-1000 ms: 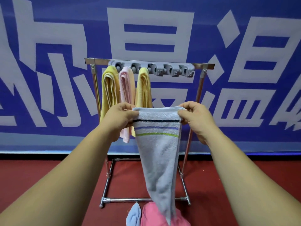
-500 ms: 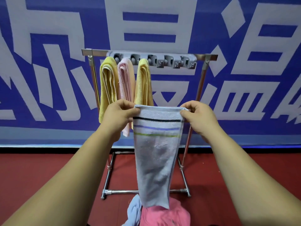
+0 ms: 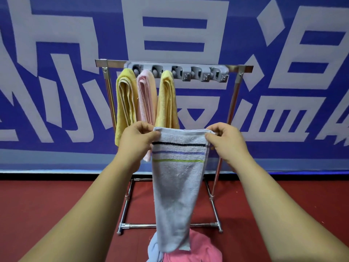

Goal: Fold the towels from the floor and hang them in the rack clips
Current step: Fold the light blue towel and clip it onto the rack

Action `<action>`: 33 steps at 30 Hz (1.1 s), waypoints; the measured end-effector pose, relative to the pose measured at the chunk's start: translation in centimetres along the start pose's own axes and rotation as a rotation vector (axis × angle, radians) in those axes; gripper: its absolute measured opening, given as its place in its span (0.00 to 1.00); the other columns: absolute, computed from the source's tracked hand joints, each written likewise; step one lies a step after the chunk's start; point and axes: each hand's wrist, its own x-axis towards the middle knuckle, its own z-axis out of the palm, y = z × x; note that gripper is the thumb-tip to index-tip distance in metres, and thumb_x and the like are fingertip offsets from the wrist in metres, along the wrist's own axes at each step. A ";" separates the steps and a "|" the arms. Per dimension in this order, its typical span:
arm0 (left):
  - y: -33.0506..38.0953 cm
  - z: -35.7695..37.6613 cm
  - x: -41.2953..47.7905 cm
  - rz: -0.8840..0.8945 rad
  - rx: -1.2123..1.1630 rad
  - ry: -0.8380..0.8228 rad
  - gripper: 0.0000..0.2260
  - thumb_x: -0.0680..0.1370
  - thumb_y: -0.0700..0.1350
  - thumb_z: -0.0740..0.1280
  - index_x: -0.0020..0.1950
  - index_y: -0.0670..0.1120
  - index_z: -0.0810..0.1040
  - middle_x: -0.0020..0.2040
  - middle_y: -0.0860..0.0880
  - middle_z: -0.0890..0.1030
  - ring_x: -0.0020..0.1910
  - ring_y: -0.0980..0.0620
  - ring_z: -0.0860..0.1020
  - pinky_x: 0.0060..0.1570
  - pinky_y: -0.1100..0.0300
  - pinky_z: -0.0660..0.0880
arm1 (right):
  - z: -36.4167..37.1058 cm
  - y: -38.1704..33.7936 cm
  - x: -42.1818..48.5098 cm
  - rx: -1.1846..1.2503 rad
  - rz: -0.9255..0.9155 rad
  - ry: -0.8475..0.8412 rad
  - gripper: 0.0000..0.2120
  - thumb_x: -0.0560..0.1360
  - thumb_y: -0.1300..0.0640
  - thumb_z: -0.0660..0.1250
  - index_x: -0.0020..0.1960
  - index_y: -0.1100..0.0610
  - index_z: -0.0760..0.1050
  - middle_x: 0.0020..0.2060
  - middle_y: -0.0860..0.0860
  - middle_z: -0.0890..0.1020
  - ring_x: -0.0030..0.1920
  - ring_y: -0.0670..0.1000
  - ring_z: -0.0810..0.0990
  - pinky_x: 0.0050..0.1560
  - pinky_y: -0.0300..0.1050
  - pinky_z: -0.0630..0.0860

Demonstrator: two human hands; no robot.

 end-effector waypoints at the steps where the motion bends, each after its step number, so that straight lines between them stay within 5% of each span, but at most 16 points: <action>1: 0.0 0.2 -0.2 0.003 0.002 0.014 0.05 0.75 0.36 0.75 0.46 0.38 0.80 0.40 0.45 0.81 0.38 0.47 0.78 0.41 0.49 0.77 | 0.1 -0.1 -0.1 0.010 0.009 0.004 0.04 0.72 0.57 0.71 0.45 0.50 0.84 0.39 0.51 0.87 0.44 0.59 0.85 0.51 0.65 0.83; 6: -0.6 1.2 -1.5 0.009 0.017 0.096 0.05 0.75 0.38 0.74 0.43 0.46 0.80 0.38 0.45 0.80 0.37 0.46 0.78 0.43 0.38 0.83 | 1.0 -0.7 -1.2 0.028 0.032 0.048 0.07 0.73 0.61 0.70 0.44 0.50 0.84 0.36 0.50 0.86 0.35 0.49 0.81 0.43 0.59 0.83; 9: -0.9 1.9 -2.7 0.022 0.002 0.117 0.05 0.74 0.39 0.74 0.43 0.46 0.80 0.36 0.47 0.80 0.38 0.46 0.79 0.44 0.42 0.84 | 1.4 -1.1 -2.1 0.015 0.021 0.058 0.07 0.73 0.61 0.70 0.44 0.50 0.83 0.34 0.46 0.85 0.33 0.45 0.79 0.39 0.49 0.78; 16: -0.9 4.0 -5.6 -0.040 -0.133 0.050 0.04 0.75 0.37 0.76 0.47 0.41 0.82 0.33 0.51 0.79 0.36 0.54 0.80 0.52 0.41 0.85 | 1.6 -1.9 -4.1 -0.014 0.009 0.051 0.07 0.74 0.60 0.71 0.45 0.48 0.83 0.35 0.43 0.85 0.35 0.47 0.81 0.41 0.49 0.79; 22: -0.7 5.6 -7.3 -0.099 -0.301 -0.011 0.02 0.77 0.34 0.73 0.49 0.38 0.82 0.43 0.34 0.84 0.41 0.41 0.80 0.56 0.34 0.81 | 2.2 -2.5 -5.5 -0.043 -0.026 0.013 0.04 0.76 0.55 0.71 0.46 0.47 0.83 0.37 0.42 0.84 0.36 0.46 0.81 0.39 0.48 0.78; 26: -1.3 5.4 -7.8 -0.096 -0.284 -0.035 0.01 0.78 0.37 0.74 0.47 0.40 0.83 0.44 0.34 0.84 0.42 0.43 0.80 0.52 0.39 0.82 | 2.3 -1.9 -5.7 -0.010 0.004 0.082 0.05 0.76 0.58 0.70 0.46 0.49 0.83 0.33 0.40 0.83 0.33 0.41 0.79 0.34 0.37 0.73; 29: -2.0 4.2 -7.2 -0.093 -0.240 0.045 0.02 0.78 0.38 0.73 0.46 0.43 0.82 0.38 0.44 0.82 0.39 0.47 0.79 0.47 0.45 0.79 | 1.9 -1.2 -4.9 0.038 0.125 0.238 0.06 0.74 0.60 0.68 0.45 0.52 0.83 0.35 0.45 0.84 0.36 0.46 0.79 0.37 0.43 0.72; 33: -2.5 2.4 -6.1 -0.045 -0.118 0.138 0.02 0.76 0.43 0.73 0.45 0.47 0.82 0.38 0.43 0.81 0.37 0.50 0.78 0.44 0.47 0.79 | 1.4 -0.6 -4.3 0.075 0.199 0.322 0.07 0.74 0.60 0.67 0.45 0.52 0.83 0.40 0.46 0.85 0.44 0.51 0.83 0.44 0.48 0.78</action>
